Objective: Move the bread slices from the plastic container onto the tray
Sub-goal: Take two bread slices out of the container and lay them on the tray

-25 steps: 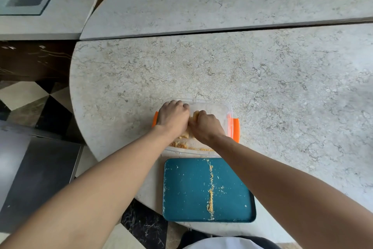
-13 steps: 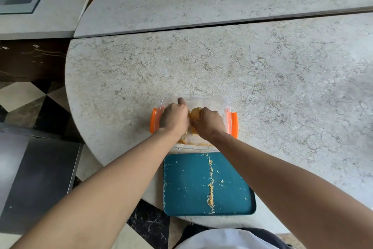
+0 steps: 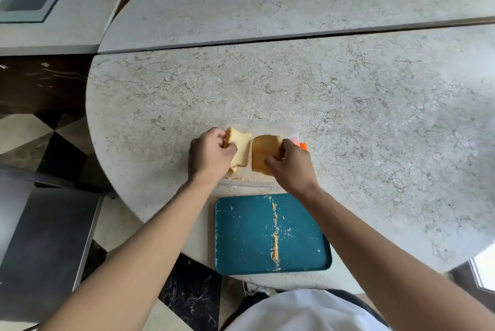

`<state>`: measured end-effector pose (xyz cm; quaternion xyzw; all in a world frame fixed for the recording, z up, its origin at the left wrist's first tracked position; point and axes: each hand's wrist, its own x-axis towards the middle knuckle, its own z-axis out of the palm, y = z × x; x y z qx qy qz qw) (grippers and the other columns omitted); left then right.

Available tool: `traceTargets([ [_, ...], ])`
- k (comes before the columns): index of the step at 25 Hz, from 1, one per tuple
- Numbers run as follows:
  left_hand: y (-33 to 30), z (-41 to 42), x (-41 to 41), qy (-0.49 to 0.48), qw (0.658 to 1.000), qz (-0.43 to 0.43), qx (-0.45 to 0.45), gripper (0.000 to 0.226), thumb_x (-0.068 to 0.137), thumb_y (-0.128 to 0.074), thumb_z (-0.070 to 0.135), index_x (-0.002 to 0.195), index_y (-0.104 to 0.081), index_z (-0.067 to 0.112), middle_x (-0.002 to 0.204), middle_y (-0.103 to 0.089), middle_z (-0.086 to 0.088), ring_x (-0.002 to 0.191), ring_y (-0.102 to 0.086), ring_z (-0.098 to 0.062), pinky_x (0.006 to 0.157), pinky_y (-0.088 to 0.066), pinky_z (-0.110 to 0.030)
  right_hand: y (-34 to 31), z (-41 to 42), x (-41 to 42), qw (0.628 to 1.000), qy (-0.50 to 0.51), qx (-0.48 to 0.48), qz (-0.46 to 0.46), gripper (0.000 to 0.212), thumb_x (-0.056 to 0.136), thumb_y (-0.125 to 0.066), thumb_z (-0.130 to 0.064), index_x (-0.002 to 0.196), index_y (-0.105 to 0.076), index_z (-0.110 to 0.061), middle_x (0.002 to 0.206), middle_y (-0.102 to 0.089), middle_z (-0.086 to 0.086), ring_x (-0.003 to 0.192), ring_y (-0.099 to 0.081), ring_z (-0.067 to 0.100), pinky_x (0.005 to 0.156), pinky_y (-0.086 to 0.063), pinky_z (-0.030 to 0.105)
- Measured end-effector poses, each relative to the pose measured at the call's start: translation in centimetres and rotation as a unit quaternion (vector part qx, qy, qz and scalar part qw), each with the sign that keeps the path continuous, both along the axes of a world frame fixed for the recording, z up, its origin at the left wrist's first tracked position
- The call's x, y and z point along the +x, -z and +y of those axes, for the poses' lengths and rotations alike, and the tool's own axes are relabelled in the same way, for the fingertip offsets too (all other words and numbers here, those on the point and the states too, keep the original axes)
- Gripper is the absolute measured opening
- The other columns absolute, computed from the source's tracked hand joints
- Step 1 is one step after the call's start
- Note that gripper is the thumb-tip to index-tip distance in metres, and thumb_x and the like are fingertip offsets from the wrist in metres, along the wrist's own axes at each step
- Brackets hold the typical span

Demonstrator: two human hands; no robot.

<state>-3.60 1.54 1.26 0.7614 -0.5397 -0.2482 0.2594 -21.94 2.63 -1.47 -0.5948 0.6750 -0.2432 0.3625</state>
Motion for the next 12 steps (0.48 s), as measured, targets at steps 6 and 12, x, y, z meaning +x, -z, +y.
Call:
traceTargets([
  [6, -1.9, 7.2, 1.7, -0.051, 0.961, 0.27, -0.021, 0.015, 0.083, -0.076, 0.016, 0.091, -0.067, 0.025, 0.081, -0.076, 0.001, 0.042, -0.06, -0.019, 0.032, -0.044, -0.026, -1.3, 6.8, -6.1, 0.99, -0.001, 0.044, -0.137, 0.019, 0.083, -0.068, -0.037, 0.089, -0.065, -0.02, 0.077, -0.068, 0.007, 0.064, -0.056, 0.01, 0.056, -0.044, 0.027],
  [12, 3.8, 14.6, 1.3, -0.048, 0.929, 0.356, 0.09, 0.012, 0.084, -0.077, 0.019, 0.093, -0.074, 0.025, 0.089, -0.077, -0.005, 0.052, -0.057, -0.022, 0.036, -0.046, -0.029, 2.1, 12.1, -9.2, 0.969, 0.045, 0.137, -0.201, 0.014, 0.089, -0.068, -0.022, 0.102, -0.071, -0.018, 0.095, -0.076, 0.01, 0.093, -0.069, 0.034, 0.08, -0.057, 0.05],
])
